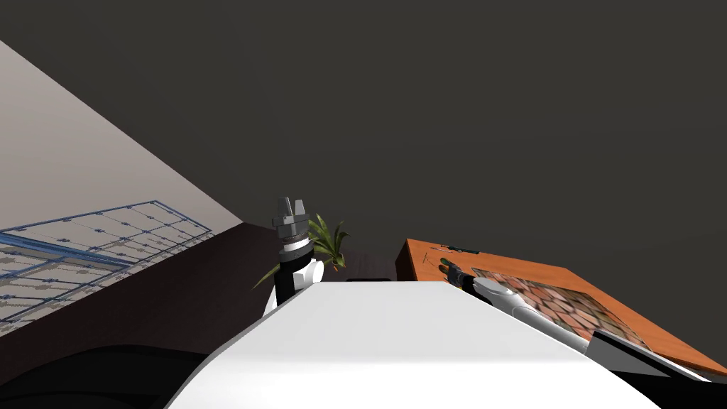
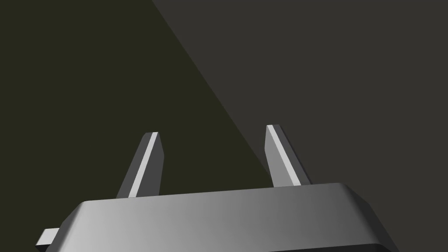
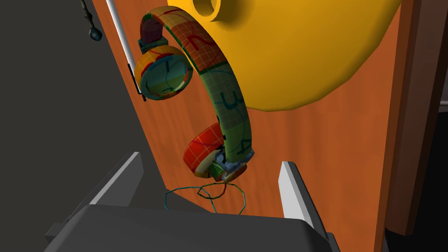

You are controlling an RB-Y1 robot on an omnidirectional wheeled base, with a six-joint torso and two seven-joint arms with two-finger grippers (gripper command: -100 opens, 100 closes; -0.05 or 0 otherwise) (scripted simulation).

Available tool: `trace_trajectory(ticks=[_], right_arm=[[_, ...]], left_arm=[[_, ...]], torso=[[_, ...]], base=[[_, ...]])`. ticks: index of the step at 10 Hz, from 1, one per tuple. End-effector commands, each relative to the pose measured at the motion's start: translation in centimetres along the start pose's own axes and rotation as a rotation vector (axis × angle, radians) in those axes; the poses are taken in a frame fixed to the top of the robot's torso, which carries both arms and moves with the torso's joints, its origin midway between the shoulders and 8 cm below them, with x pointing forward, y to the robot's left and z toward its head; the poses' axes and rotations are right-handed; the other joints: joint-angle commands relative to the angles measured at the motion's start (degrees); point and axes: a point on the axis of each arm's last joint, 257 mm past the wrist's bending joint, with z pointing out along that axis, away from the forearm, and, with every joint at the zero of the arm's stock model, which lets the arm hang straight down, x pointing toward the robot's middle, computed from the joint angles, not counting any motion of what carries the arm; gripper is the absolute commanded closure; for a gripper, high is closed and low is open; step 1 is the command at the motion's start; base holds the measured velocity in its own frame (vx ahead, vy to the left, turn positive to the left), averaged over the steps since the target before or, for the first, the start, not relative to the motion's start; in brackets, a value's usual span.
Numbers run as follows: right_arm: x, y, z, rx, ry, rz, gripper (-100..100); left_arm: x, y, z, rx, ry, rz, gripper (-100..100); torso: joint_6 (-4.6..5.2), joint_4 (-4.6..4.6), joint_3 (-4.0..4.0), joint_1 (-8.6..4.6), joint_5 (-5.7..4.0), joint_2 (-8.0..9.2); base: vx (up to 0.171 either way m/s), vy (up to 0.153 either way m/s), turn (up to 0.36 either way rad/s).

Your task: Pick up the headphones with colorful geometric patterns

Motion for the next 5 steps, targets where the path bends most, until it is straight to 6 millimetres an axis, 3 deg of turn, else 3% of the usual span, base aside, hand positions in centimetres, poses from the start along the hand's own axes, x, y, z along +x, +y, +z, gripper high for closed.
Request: trace_trajectory(ticks=[1,5], right_arm=[[-0.16,0.37,0.06,-0.001,-0.006,-0.004,-100],[-0.52,1.07,0.23,0.001,-0.017,-0.017,-100]], left_arm=[[0.0,0.0,0.0,0.0,0.0,0.0,0],[0.0,0.0,0.0,0.0,0.0,0.0,0]], torso=[[0.0,0.0,0.0,0.0,0.0,0.0],[0.0,0.0,-0.01,0.01,0.0,-0.01]], base=[[0.042,-0.01,-0.058],[0.046,-0.007,-0.047]])
